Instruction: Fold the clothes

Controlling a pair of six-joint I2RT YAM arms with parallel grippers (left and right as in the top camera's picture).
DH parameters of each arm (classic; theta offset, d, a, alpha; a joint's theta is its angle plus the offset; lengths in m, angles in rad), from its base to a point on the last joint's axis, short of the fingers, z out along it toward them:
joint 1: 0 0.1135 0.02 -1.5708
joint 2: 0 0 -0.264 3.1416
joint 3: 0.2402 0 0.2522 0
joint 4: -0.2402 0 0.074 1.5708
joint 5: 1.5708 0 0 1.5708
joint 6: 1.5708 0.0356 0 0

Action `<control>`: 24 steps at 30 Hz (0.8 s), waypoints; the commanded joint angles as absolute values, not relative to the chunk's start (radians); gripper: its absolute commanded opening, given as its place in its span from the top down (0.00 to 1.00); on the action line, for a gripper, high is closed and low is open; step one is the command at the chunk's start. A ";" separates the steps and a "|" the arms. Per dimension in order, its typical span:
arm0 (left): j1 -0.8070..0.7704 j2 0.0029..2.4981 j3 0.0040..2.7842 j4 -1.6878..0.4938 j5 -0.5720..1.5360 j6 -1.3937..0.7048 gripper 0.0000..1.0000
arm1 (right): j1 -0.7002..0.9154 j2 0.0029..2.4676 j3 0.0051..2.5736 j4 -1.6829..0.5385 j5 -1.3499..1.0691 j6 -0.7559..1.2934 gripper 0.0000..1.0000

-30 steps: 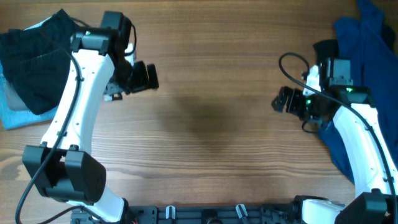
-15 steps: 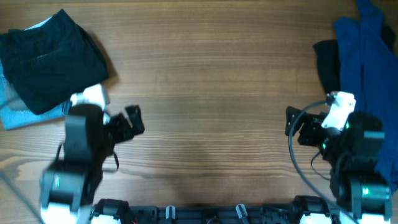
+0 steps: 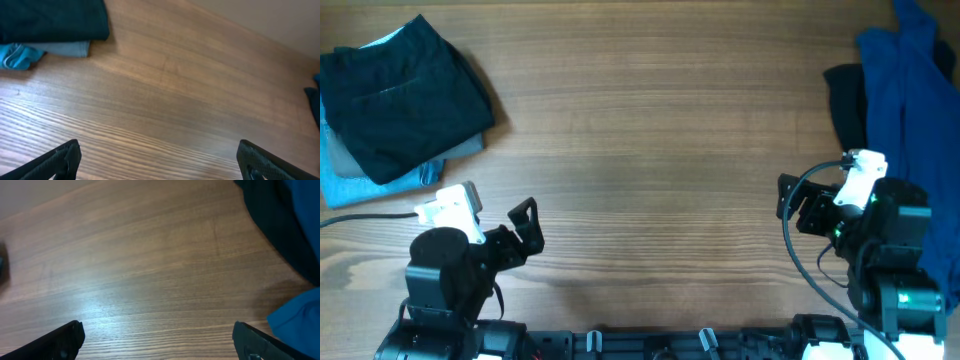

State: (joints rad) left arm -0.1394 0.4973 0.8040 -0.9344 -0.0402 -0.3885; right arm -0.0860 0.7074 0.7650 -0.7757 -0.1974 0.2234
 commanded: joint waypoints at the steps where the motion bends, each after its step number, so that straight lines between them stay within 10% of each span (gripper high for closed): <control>1: -0.144 0.492 0.799 -0.948 -0.054 -0.401 0.00 | -0.087 0.761 0.757 -0.771 -0.180 0.239 0.01; 24: -0.144 0.492 0.799 -0.948 -0.054 -0.401 0.00 | -0.012 0.024 0.350 -0.836 -0.060 0.238 0.00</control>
State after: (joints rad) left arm -0.1394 0.4973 0.8036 -0.9497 -0.0406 -0.3885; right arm -0.0170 0.0982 0.3592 -0.8082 -0.0956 0.2306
